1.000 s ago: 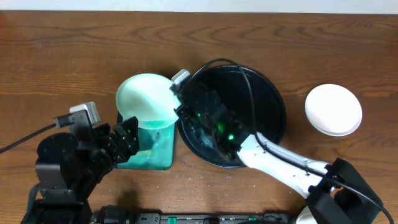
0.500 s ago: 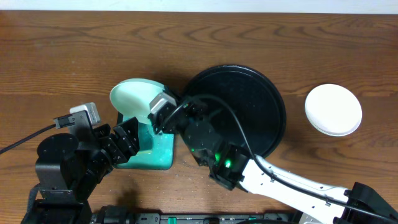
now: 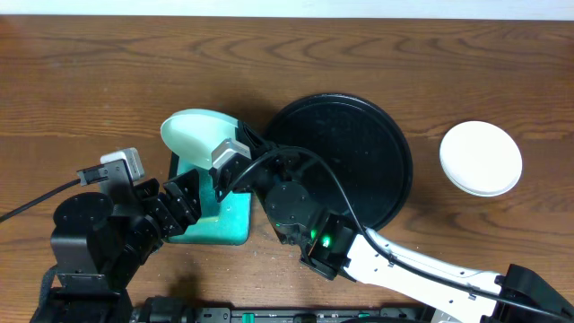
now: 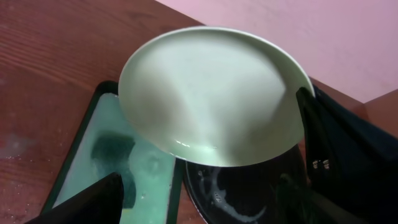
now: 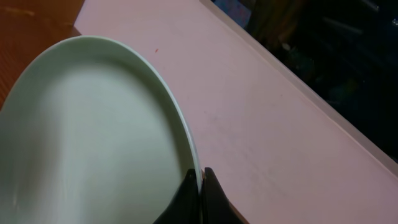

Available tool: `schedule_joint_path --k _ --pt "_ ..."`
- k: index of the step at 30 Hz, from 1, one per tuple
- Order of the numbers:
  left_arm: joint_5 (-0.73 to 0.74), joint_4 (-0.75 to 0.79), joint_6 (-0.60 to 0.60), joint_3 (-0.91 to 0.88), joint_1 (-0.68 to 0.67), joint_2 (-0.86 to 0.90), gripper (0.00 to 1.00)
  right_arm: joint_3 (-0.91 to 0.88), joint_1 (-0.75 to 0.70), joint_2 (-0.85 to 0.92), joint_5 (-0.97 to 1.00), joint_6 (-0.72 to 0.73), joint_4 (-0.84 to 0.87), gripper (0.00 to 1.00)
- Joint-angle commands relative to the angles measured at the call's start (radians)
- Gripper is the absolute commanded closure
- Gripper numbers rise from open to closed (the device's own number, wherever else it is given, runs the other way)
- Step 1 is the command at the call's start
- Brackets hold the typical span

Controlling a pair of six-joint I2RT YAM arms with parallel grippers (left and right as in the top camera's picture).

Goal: Clean dirty plates on tray and stack at the side
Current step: 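Lift the green plate with the right gripper and dip it in the tray, then carry the green plate right and stack it on the plate pile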

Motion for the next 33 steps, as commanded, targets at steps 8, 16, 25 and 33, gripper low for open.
schedule_joint_path --k 8,16,25,33 --pt "0.009 0.001 0.006 0.018 0.005 -0.001 0.21 0.008 -0.025 -0.024 0.021 0.097 0.006 0.99" --pt "0.009 0.000 0.006 0.018 0.005 -0.001 0.21 0.009 -0.300 -0.072 -0.712 0.928 -0.319 0.99" --pt "0.009 0.001 0.006 0.018 0.005 -0.001 0.21 0.009 -1.022 -0.320 -0.659 1.165 -0.921 0.99" --pt "0.009 0.000 0.006 0.018 0.005 -0.001 0.21 0.008 -1.584 -0.164 -0.584 1.168 -1.046 0.99"
